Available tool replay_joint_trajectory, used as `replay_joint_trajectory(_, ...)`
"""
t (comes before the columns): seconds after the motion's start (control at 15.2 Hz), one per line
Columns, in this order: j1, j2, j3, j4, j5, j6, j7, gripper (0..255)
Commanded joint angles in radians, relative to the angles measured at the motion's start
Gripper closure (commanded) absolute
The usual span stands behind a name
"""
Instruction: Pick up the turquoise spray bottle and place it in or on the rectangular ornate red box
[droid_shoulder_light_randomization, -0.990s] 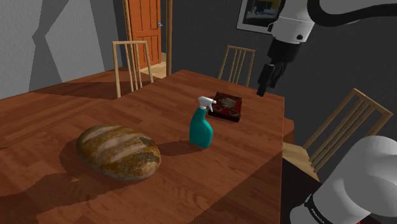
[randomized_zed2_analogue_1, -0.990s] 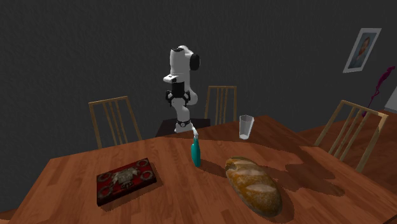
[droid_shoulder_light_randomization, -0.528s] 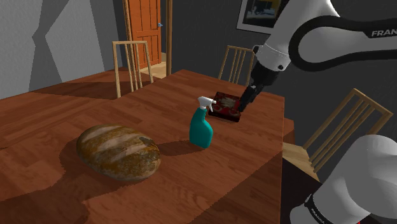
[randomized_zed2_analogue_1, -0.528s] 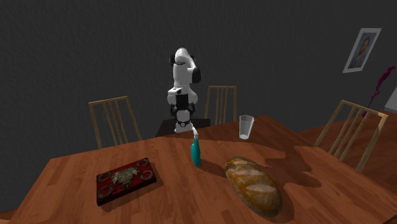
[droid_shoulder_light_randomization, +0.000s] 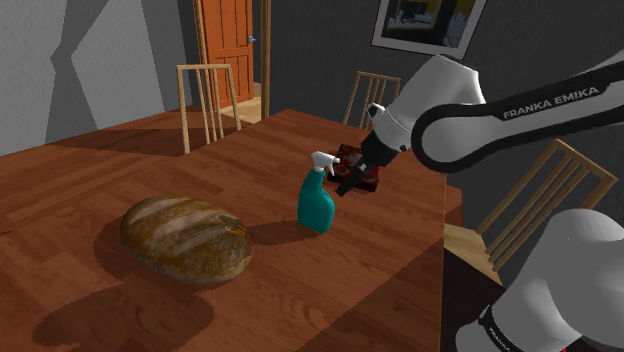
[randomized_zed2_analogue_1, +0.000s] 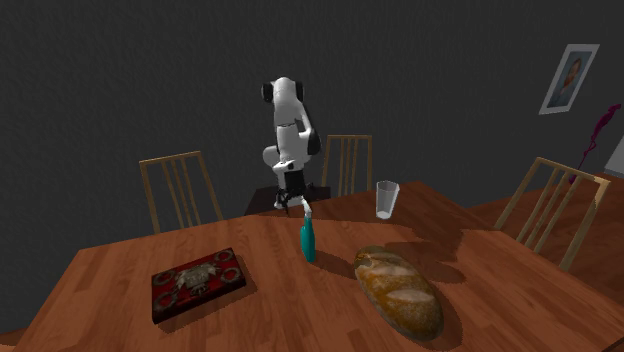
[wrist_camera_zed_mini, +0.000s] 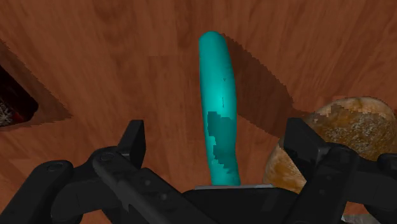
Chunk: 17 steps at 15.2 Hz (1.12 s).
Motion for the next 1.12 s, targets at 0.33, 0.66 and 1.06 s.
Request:
replay_joint_trajectory(0.33, 0.122, 0.194, -0.062, -0.007, 0.093, 0.293, -0.102, 0)
replay_joint_trajectory(0.66, 0.172, 0.288, -0.097, 0.012, 0.135, 0.369, -0.136, 0)
replay_joint_trajectory(1.06, 0.172, 0.288, -0.097, 0.012, 0.135, 0.369, -0.136, 0)
